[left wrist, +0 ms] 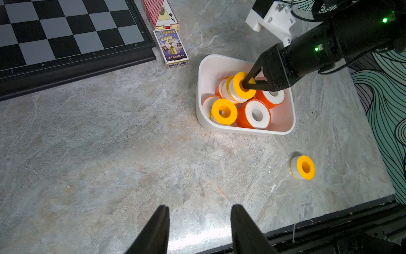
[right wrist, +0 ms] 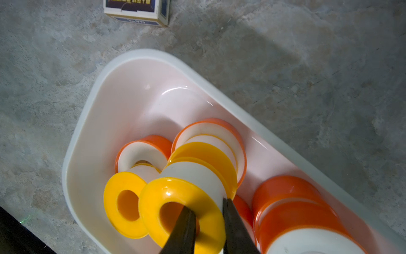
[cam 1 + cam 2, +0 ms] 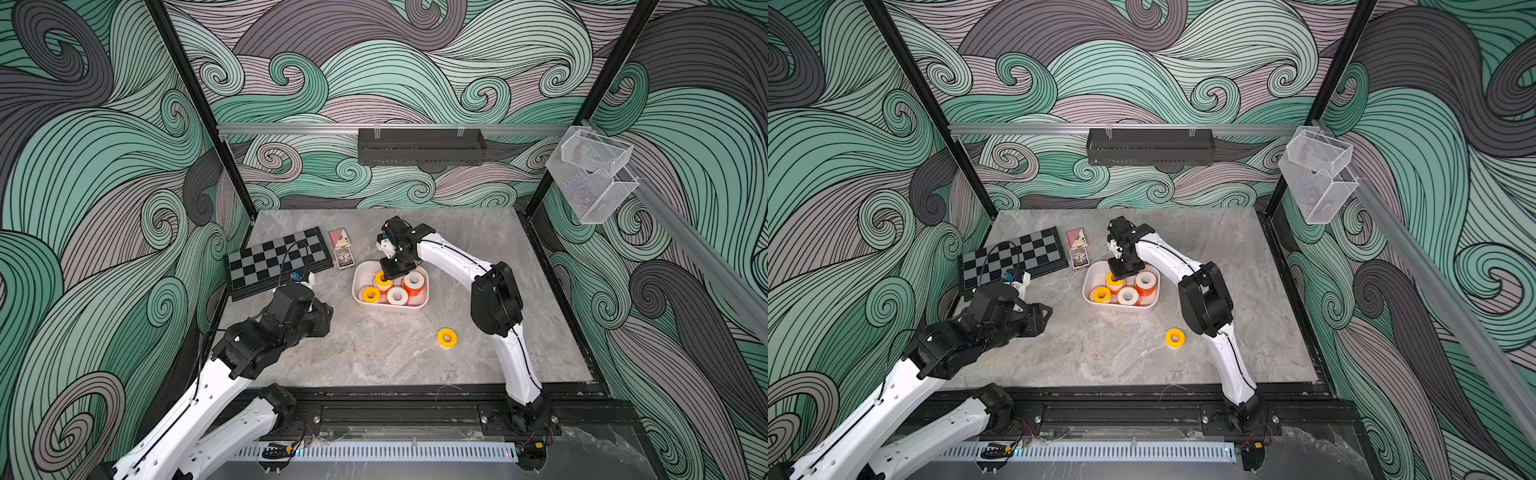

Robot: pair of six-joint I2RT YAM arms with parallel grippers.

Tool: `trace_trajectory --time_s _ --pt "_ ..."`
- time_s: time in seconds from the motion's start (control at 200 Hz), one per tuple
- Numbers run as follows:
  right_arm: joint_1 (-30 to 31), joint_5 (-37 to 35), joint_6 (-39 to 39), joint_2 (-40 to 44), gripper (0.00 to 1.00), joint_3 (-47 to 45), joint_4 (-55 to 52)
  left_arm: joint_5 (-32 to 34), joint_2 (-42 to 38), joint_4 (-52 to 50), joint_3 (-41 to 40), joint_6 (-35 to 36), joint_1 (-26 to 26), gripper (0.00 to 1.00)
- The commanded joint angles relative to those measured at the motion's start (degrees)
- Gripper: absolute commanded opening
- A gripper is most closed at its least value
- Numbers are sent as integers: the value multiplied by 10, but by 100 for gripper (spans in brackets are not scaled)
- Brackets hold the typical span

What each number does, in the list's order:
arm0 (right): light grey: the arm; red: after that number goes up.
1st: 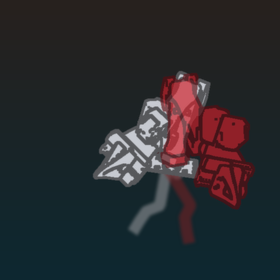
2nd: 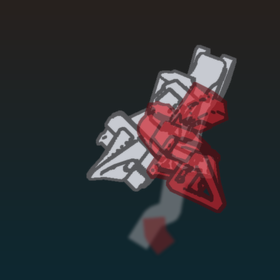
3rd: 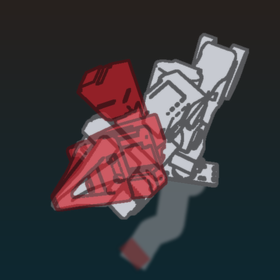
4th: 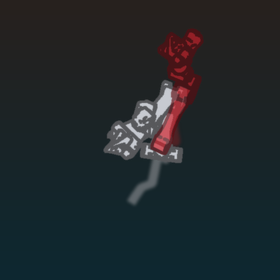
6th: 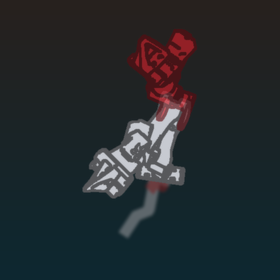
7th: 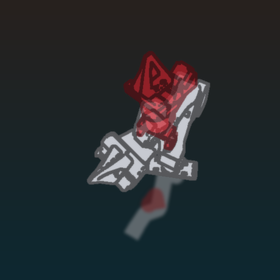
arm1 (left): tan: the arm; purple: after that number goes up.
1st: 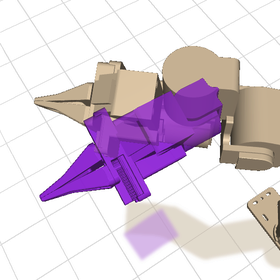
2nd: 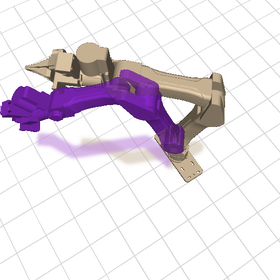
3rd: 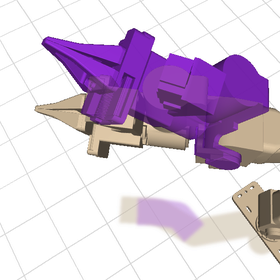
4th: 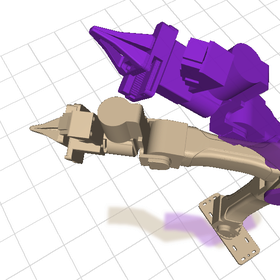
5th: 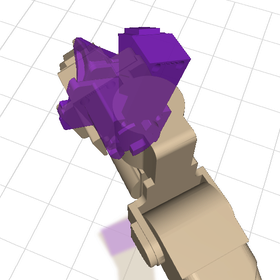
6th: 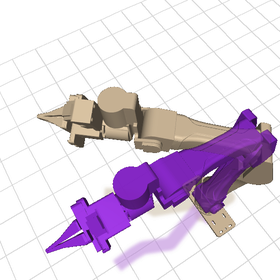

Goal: Put the sealing tape into the storage box
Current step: Place the sealing tape in the storage box.

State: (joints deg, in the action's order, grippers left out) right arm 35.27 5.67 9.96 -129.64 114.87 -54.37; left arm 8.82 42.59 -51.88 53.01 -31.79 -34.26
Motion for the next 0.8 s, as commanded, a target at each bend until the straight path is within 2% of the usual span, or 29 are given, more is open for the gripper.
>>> trace_trajectory --time_s 0.0,0.796 --pt "-10 11 -2 -8 25 19 -6 6 3 -9 -2 -3 -1 49" --pt "-12 28 1 -17 36 42 -19 6 6 -10 -3 -3 -1 49"
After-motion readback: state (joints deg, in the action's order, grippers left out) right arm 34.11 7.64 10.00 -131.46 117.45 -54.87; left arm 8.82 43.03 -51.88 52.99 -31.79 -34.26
